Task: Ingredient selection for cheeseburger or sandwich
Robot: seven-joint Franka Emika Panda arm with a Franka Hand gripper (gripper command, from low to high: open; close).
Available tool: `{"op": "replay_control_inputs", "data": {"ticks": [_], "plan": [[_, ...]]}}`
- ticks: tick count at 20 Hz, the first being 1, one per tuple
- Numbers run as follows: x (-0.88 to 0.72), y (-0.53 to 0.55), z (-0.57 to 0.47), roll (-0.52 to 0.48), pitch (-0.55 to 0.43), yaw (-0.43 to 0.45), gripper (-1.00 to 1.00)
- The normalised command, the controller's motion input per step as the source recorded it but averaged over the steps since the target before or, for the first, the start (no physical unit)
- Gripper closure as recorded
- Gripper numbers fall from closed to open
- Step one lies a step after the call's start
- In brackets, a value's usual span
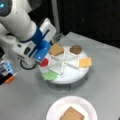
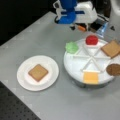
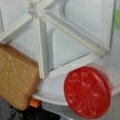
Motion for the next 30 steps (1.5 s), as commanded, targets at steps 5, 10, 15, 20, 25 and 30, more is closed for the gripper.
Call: {"op": "replay_control_inputs", "data": {"ticks": [5,10,15,20,25,30], "plan": [[0.18,-0.31,-0.03,0.534,0.077,0.043,-1.00],[0.28,-0.29,-0.02,0.408,0.046,0.080,-1.00],[0.30,-0.25,0.04,0.459,0.051,0.174,-1.00],[0.34,-0.42,0.04,0.522,0.105,0.195,-1.00],[0.33,-0.50,-0.02,0.537,0.055,0.248,-1.00],[0.29,-0.43,-0.06,0.490,0.037,0.232,-1.00]]}}
